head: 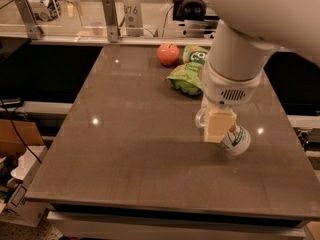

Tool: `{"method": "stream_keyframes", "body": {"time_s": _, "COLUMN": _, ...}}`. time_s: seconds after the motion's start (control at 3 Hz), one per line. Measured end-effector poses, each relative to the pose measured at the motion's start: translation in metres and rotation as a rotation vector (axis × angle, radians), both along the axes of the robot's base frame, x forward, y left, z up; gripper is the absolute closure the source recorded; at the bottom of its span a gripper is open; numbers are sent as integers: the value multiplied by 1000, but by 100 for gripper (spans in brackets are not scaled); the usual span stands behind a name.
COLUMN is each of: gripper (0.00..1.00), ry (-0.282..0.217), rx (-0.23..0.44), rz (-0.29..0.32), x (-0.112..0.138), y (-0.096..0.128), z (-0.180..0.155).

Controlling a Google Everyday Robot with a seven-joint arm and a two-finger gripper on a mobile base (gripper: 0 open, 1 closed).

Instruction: Knock 7up can over

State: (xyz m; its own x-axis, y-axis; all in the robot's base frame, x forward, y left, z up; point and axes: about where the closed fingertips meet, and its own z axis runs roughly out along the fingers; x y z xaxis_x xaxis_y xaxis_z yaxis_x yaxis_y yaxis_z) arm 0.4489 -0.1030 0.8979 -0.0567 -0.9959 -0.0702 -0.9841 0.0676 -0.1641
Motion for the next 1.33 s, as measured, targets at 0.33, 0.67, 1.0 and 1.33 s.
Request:
{"method": "stream_keyframes", "body": {"time_s": 0.33, "gripper": 64, "ry": 20, "rx": -73, "rz": 26, "x": 9, "y": -4, "z": -12}}
{"method": "stream_keyframes", "body": {"time_s": 0.67, "gripper": 39, "ry": 37, "rx": -122, "rz": 48, "x": 16, "y": -5, "z": -23}}
{"method": "stream_keyframes", "body": {"time_s": 1.0, "gripper": 17, "ry": 51, "rx": -149, "rz": 63, "x": 21, "y": -6, "z": -31}}
{"method": "stream_keyframes", "body": {"time_s": 1.33, "gripper": 0, "ry": 77, "rx": -122, "rz": 68, "x": 25, "y": -6, "z": -43}}
